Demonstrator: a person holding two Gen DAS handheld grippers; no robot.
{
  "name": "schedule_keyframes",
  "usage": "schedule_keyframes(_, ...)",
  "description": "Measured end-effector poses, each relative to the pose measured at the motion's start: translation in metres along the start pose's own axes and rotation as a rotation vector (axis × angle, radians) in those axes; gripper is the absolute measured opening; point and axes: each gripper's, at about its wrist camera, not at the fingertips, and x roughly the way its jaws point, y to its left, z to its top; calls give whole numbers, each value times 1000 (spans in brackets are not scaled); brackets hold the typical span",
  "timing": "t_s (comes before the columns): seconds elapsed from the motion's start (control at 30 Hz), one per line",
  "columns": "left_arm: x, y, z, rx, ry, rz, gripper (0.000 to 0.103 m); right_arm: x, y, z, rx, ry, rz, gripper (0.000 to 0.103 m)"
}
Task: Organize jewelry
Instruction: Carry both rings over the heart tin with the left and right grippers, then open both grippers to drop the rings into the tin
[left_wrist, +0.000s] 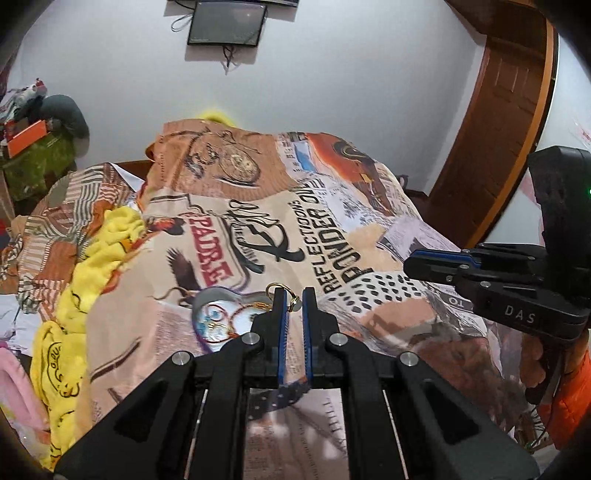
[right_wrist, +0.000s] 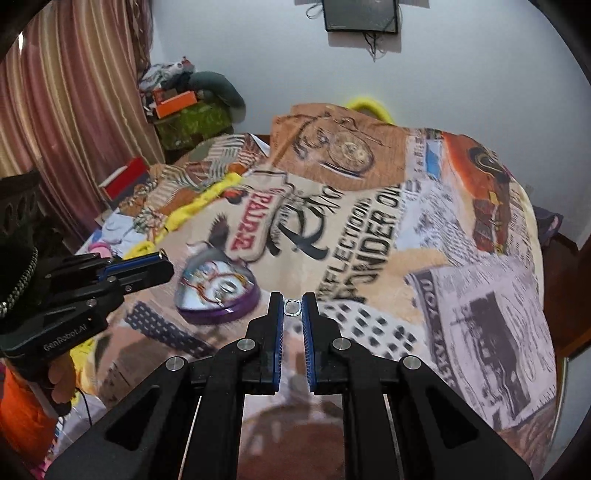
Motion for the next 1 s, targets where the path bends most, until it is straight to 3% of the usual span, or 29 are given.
schedule_keyframes(0.37, 3, 31, -10, -46, 14, 42, 6, 35, 34, 13, -30, 19, 94, 9)
schedule_keyframes(1.0, 50, 46, -36, -60, 132, -7, 6, 102, 52, 18, -39, 162, 142, 9)
